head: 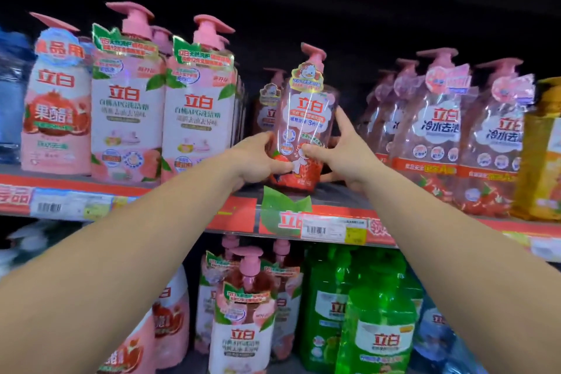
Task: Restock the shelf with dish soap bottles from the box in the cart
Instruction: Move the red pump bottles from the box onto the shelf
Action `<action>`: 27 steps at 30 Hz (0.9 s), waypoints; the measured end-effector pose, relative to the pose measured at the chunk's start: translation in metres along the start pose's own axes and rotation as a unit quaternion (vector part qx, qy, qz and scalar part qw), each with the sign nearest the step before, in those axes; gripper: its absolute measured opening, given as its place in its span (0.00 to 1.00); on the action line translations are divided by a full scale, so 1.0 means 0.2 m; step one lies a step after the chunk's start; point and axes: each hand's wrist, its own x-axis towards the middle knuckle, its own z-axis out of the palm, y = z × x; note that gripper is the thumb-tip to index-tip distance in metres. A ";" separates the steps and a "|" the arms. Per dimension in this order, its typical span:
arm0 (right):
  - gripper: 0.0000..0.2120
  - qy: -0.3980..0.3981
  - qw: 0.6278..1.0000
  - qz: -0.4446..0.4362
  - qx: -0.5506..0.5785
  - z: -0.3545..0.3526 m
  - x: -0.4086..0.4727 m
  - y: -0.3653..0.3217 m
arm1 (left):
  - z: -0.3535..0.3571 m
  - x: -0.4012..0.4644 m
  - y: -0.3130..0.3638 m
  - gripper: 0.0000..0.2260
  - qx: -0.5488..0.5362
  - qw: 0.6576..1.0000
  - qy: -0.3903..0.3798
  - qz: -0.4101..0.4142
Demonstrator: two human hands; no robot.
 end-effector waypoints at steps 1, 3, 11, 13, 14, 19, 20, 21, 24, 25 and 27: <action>0.43 -0.005 1.000 0.000 -0.006 0.00 0.03 0.01 | 0.00 0.00 0.00 0.24 0.007 1.000 0.008 -0.006; 0.46 -0.013 1.000 -0.011 -0.026 0.02 0.06 0.04 | 0.01 0.01 -0.01 0.24 0.038 0.999 0.026 -0.015; 0.51 -0.012 0.989 -0.028 -0.147 -0.01 0.13 0.04 | 0.04 0.03 0.06 0.23 0.234 0.969 0.066 -0.051; 0.52 -0.005 0.983 -0.027 -0.184 0.00 0.14 0.03 | 0.06 0.03 0.09 0.21 0.269 0.959 0.069 -0.057; 0.52 -0.001 0.980 -0.026 -0.196 0.00 0.15 0.03 | 0.06 0.04 0.09 0.23 0.289 0.952 0.076 -0.067; 0.57 -0.009 0.977 -0.007 -0.215 0.03 0.20 0.06 | 0.08 0.08 0.06 0.12 0.345 0.929 0.113 -0.077; 0.58 -0.009 0.977 -0.002 -0.213 0.04 0.21 0.06 | 0.08 0.08 0.05 0.13 0.339 0.928 0.130 -0.076; 0.58 -0.006 0.977 0.000 -0.212 0.05 0.23 0.07 | 0.09 0.09 0.04 0.15 0.331 0.928 0.149 -0.077; 0.58 0.007 0.975 -0.009 -0.223 0.09 0.29 0.10 | 0.08 0.14 0.01 0.27 0.318 0.925 0.179 -0.107; 0.58 0.009 0.974 -0.011 -0.225 0.10 0.31 0.11 | 0.07 0.15 0.00 0.26 0.331 0.921 0.170 -0.118; 0.57 0.012 0.974 -0.016 -0.228 0.12 0.35 0.12 | 0.06 0.19 -0.01 0.18 0.378 0.907 0.146 -0.115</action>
